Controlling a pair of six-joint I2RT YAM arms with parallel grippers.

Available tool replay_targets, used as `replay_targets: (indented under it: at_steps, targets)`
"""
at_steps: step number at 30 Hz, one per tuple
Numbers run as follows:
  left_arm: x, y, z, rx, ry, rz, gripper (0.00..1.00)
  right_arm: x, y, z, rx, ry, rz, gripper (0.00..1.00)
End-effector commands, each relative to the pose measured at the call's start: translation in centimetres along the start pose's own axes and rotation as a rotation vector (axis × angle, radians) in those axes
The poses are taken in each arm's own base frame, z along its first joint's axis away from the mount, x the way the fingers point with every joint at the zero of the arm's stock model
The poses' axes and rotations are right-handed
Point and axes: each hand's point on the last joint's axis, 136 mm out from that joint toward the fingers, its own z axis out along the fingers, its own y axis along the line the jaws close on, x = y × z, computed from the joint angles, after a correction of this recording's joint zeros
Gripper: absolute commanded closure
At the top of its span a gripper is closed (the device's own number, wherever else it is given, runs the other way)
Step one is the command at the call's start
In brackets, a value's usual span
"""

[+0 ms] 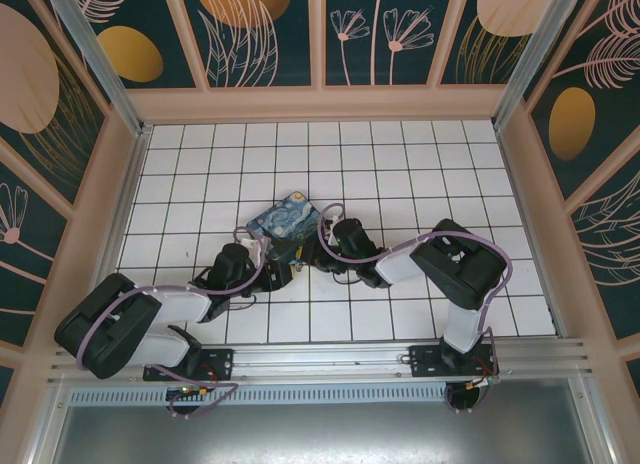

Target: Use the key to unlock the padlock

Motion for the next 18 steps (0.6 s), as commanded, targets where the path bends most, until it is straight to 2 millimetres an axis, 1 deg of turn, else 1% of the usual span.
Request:
replay_targets:
  at_steps: [1, 5, 10, 18]
  targets:
    - [-1.7, -1.1, 0.6, 0.026, -0.044, 0.075, 0.58, 0.1, 1.0, -0.3, -0.016, 0.033, -0.006, 1.0]
    - [-1.9, -0.8, 1.3, 0.015, -0.04, 0.082, 0.62, 0.2, 1.1, -0.3, -0.015, 0.037, -0.006, 1.0]
    - [-2.1, -0.7, 2.3, 0.02, -0.035, 0.076, 0.63, 0.2, 1.1, -0.4, -0.019, 0.039, -0.009, 1.0]
    - [-3.4, -0.7, 2.5, 0.006, -0.092, 0.058, 0.63, 0.4, 0.9, -0.5, -0.02, 0.042, -0.005, 1.0]
